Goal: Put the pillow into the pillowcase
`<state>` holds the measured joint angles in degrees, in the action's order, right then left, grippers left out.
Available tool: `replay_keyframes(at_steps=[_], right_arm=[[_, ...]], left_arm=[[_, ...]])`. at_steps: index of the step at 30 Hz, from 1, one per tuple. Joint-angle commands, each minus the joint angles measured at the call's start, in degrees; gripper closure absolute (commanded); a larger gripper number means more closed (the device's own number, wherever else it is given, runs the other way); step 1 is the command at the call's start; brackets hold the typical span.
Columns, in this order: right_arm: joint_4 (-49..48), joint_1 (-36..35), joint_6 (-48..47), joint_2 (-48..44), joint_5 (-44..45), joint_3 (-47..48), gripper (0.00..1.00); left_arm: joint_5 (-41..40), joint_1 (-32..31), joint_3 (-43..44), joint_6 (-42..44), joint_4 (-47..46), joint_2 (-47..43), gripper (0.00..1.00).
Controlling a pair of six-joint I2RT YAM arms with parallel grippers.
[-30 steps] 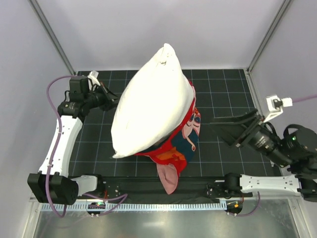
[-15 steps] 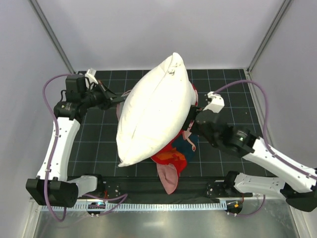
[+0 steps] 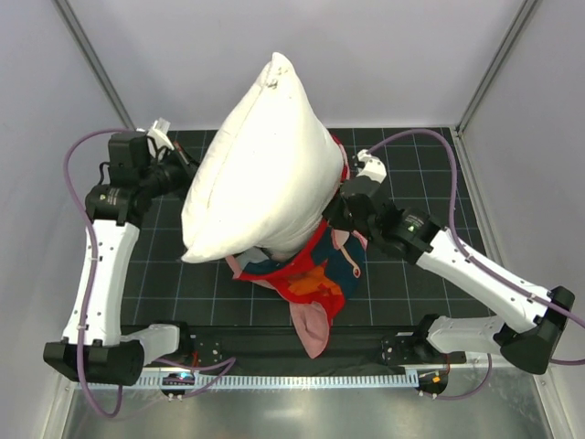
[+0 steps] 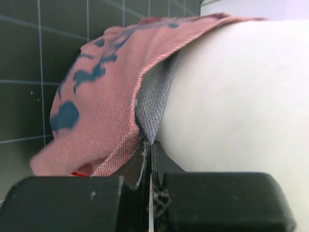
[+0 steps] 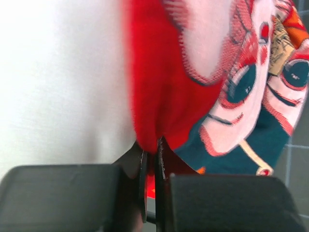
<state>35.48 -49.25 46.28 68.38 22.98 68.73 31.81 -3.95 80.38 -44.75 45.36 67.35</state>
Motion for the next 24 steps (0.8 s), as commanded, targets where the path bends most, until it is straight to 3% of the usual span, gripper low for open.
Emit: replay_keyframes(at_steps=[1,6,9,15,19,20,24], right_arm=[[-3.49,0.3,-1.81,-2.81,-4.59,8.07,0.96],[-2.53,0.3,-4.53,-4.39,-10.67,22.28,0.96],[-0.25,0.3,-5.76,-3.78,-12.52,31.97,0.96],[4.15,0.3,-6.91,2.63,-16.56,51.58,0.96],[4.25,0.21,-7.43,4.04,-15.08,51.34,0.96],[3.55,0.39,-7.35,3.52,-14.9,47.94,0.96],[-2.86,0.39,-5.94,1.76,-17.61,40.7,0.96]], left_arm=[[-0.42,-1.05,8.47,1.68,3.24,-3.36,1.0],[2.46,-1.94,6.38,-4.72,-4.37,-7.21,1.0],[0.1,-1.94,5.93,-10.95,-9.58,-10.65,1.0],[-0.96,-1.94,17.95,-21.33,-13.54,-12.24,1.0],[-1.76,-1.94,31.82,-26.87,-15.39,-9.27,1.0],[-0.8,-1.94,40.56,-29.05,-15.31,-5.69,0.99],[1.85,-1.86,56.19,-34.86,-16.01,2.34,1.0]])
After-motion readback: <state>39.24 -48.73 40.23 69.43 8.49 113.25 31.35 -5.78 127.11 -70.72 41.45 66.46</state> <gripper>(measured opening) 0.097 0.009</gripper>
